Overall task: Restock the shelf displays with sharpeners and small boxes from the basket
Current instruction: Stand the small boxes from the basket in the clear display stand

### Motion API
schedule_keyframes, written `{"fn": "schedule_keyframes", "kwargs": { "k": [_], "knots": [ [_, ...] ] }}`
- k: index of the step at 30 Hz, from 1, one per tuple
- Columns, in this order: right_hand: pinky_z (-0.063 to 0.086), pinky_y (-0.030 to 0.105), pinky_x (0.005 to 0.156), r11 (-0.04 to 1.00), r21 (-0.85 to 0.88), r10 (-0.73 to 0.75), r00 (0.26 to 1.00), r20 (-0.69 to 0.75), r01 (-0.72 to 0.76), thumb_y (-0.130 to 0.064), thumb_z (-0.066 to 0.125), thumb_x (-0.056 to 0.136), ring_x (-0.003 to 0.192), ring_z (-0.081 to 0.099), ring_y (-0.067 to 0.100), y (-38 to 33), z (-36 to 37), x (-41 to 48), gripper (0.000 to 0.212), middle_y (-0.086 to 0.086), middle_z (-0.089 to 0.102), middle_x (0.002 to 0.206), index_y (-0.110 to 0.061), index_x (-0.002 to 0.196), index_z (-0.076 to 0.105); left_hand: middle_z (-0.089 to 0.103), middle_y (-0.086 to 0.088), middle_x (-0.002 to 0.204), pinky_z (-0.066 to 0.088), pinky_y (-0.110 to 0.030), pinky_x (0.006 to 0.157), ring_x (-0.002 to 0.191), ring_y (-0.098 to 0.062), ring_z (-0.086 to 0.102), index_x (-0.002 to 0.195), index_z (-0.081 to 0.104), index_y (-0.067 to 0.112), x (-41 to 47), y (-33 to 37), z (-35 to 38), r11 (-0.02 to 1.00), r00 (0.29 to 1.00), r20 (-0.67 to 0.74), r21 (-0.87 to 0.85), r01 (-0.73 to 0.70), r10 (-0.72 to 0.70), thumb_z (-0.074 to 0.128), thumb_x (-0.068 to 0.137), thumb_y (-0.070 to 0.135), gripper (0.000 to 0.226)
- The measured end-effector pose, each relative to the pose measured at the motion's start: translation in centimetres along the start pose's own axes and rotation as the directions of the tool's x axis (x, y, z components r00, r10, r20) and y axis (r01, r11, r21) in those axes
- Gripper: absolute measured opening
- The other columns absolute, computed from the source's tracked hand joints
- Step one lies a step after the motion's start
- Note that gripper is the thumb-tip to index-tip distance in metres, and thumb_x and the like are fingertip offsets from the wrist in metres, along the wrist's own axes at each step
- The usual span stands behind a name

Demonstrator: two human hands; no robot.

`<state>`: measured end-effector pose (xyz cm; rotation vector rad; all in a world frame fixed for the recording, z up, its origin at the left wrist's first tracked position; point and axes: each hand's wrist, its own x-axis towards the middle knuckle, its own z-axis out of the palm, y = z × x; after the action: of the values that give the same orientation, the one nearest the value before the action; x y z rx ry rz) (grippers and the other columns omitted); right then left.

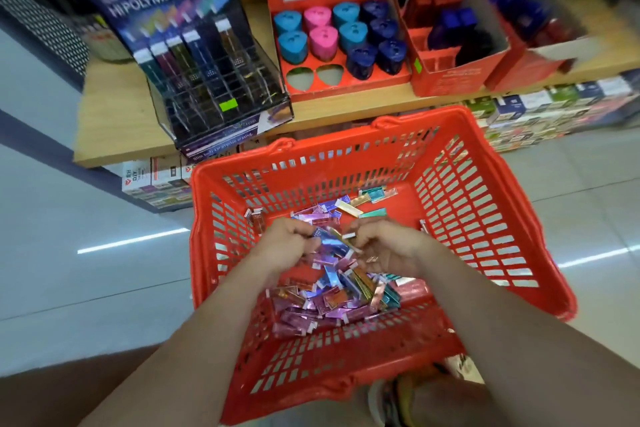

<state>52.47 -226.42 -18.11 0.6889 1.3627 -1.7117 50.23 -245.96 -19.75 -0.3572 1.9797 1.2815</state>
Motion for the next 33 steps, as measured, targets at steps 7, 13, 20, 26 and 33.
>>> {"fn": "schedule_keyframes", "kwargs": {
  "k": [7, 13, 20, 26, 33],
  "knots": [
    [0.052, 0.029, 0.06, 0.995, 0.039, -0.088, 0.996, -0.006, 0.088, -0.069, 0.055, 0.079, 0.065, 0.06, 0.016, -1.7, 2.7, -3.6, 0.063, 0.004, 0.068, 0.079, -0.01, 0.098, 0.067, 0.07, -0.003, 0.074, 0.049, -0.028, 0.069, 0.063, -0.009, 0.06, 0.101, 0.072, 0.006, -4.1, 4.9, -1.1, 0.975, 0.976, 0.047, 0.06, -0.214, 0.211, 0.069, 0.084, 0.006, 0.017],
    [0.05, 0.027, 0.057, 0.921, 0.318, -0.248, 0.968, 0.031, 0.226, -0.019, 0.066, 0.083, 0.062, 0.065, 0.014, -2.4, 4.2, -5.8, 0.013, 0.004, 0.069, 0.074, -0.012, 0.094, 0.069, 0.073, -0.013, 0.087, 0.055, -0.036, 0.079, 0.077, -0.02, 0.066, 0.091, 0.074, 0.011, -7.4, 7.5, -1.4, 0.928, 0.927, 0.041, -0.043, -0.371, 0.373, 0.07, 0.083, 0.001, 0.014],
    [0.05, 0.021, 0.045, 0.884, 0.377, -0.332, 0.94, 0.085, 0.278, -0.006, 0.055, 0.092, 0.054, 0.062, 0.014, -4.5, 5.6, -8.4, 0.017, 0.01, 0.066, 0.067, -0.002, 0.097, 0.07, 0.069, -0.014, 0.072, 0.051, -0.021, 0.054, 0.061, -0.015, 0.066, 0.089, 0.069, 0.003, -10.9, 10.2, -2.9, 0.862, 0.862, 0.127, -0.215, -0.46, 0.491, 0.06, 0.085, -0.01, 0.016],
    [0.038, 0.013, 0.037, 0.921, 0.314, -0.286, 0.948, 0.138, 0.232, -0.054, 0.066, 0.08, 0.056, 0.053, 0.011, -5.1, 7.1, -9.1, 0.047, 0.004, 0.062, 0.074, -0.012, 0.1, 0.068, 0.067, -0.014, 0.079, 0.052, -0.031, 0.066, 0.068, -0.022, 0.061, 0.092, 0.07, 0.001, -12.0, 10.6, -3.4, 0.814, 0.903, 0.064, -0.463, -0.351, 0.426, 0.055, 0.087, -0.008, 0.018],
    [0.036, 0.016, 0.039, 0.956, 0.21, -0.248, 0.95, 0.191, 0.207, -0.073, 0.06, 0.07, 0.07, 0.06, 0.016, -4.7, 8.1, -9.5, 0.061, 0.0, 0.066, 0.077, -0.016, 0.087, 0.072, 0.051, -0.008, 0.062, 0.024, -0.014, 0.037, 0.039, -0.006, 0.037, 0.083, 0.07, 0.0, -12.9, 10.9, -2.7, 0.78, 0.947, -0.012, -0.563, -0.273, 0.322, 0.05, 0.09, -0.009, 0.022]
  ]
}}
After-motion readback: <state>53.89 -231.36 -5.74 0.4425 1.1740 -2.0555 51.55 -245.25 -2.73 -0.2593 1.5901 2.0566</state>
